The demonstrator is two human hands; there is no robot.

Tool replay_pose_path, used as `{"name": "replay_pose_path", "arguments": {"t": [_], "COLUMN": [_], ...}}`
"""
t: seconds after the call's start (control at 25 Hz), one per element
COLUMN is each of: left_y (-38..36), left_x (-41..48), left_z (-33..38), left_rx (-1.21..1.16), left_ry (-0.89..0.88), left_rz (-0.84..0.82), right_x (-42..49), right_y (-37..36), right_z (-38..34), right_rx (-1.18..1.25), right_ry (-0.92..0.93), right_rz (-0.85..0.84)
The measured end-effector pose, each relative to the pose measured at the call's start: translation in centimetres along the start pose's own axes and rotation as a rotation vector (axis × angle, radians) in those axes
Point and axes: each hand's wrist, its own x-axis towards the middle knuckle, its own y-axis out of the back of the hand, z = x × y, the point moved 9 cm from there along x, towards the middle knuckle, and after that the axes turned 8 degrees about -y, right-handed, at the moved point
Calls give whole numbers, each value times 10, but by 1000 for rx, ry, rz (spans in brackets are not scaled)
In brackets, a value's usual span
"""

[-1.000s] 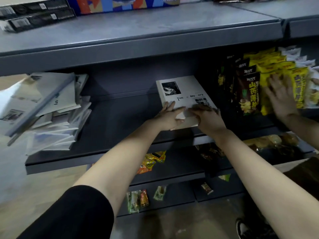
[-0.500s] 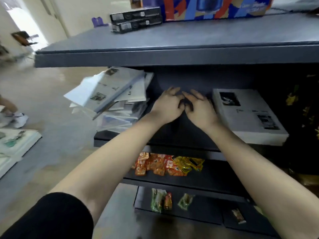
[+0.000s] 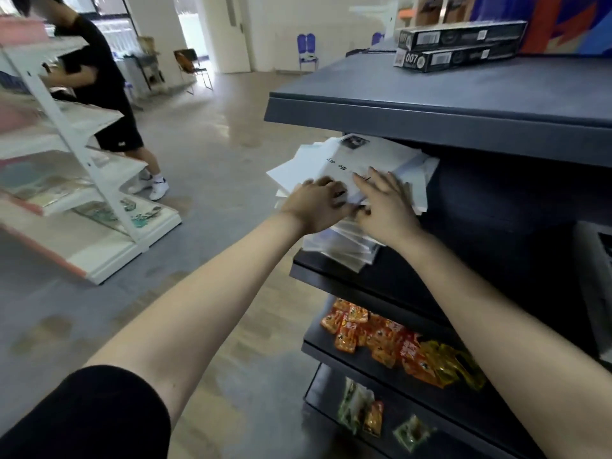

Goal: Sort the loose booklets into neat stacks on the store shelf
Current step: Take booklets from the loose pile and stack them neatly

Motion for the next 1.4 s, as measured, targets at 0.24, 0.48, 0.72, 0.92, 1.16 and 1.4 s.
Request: {"name": "replay_pose_path", "arguments": {"t": [0.24, 0.48, 0.72, 0.92, 1.16, 1.4], "left_y": [3, 17, 22, 23, 32, 37], "left_x": [4, 13, 15, 18, 23, 22], "left_z": [-14, -3, -7, -31, -33, -43], "left_rx": [-6, 58, 87, -87, -133, -153], "left_ry": [-57, -133, -181, -175, -212, -175], "left_rz": [-44, -225, -405, -401, -283, -151], "right_x": [16, 20, 30, 25, 27, 29], "right_y": [-22, -12, 8, 5, 23, 41], "right_z": [-30, -15, 21, 27, 46, 85], "right_rx": [-112, 12, 76, -164, -240, -167], "right_ry": [38, 34, -109, -100, -56, -133], "right_rz": [-59, -74, 19, -18, 79, 126]}}
